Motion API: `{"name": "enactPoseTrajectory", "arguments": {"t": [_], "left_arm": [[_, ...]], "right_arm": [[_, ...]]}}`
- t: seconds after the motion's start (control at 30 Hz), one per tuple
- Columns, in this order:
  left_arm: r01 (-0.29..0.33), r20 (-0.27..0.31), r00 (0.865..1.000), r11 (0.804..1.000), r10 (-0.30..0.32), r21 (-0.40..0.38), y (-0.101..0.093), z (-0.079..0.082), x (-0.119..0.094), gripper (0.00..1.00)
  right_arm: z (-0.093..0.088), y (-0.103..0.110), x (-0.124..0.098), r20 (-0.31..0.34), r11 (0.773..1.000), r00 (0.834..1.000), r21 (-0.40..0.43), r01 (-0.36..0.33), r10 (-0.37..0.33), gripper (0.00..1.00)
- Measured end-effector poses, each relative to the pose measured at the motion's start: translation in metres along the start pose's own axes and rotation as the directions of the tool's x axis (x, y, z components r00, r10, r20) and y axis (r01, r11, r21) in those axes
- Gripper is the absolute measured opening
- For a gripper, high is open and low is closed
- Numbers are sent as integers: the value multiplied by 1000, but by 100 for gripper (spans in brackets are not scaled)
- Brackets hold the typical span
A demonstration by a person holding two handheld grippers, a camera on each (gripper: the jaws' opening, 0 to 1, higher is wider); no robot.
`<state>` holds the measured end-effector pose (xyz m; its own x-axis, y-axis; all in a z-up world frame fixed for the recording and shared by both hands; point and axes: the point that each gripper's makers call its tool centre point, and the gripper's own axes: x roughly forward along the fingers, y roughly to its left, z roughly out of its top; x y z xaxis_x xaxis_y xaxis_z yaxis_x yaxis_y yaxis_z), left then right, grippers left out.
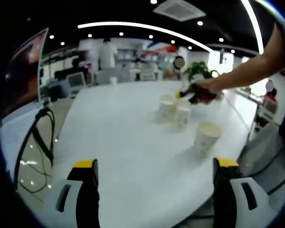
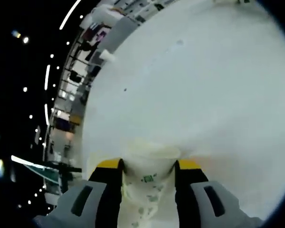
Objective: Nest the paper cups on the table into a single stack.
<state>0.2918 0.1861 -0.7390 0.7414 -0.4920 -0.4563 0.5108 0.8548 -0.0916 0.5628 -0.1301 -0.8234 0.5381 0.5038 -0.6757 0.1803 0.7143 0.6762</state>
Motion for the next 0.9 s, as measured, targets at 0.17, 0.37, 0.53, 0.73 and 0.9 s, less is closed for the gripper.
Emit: {"name": "enactPoseTrajectory", "arguments": {"t": [0.17,0.37,0.53,0.73,0.9], "left_arm": [[-2,-7,1000,1000,2,-2,0,-3,-1,100],[-4,-6,1000,1000,4,-2,-1,-2,-2,100],[-2,-4,1000,1000,2,-3,-3,-1,0,100],[2,1,1000,1000,-2,-3,-4,0,2,100],[3,2,1000,1000,-3,-1,-5,0,2,100]], "right_arm": [[0,-1,2,0,1000,1000,15,-4,4,42],[4,-3,4,10,1000,1000,10,-21,21,40],[8,-2,1,24,1000,999,0,-31,31,39],[14,-3,0,37,999,999,-16,-36,36,38],[16,-1,-2,50,998,998,-42,-38,40,38]]}}
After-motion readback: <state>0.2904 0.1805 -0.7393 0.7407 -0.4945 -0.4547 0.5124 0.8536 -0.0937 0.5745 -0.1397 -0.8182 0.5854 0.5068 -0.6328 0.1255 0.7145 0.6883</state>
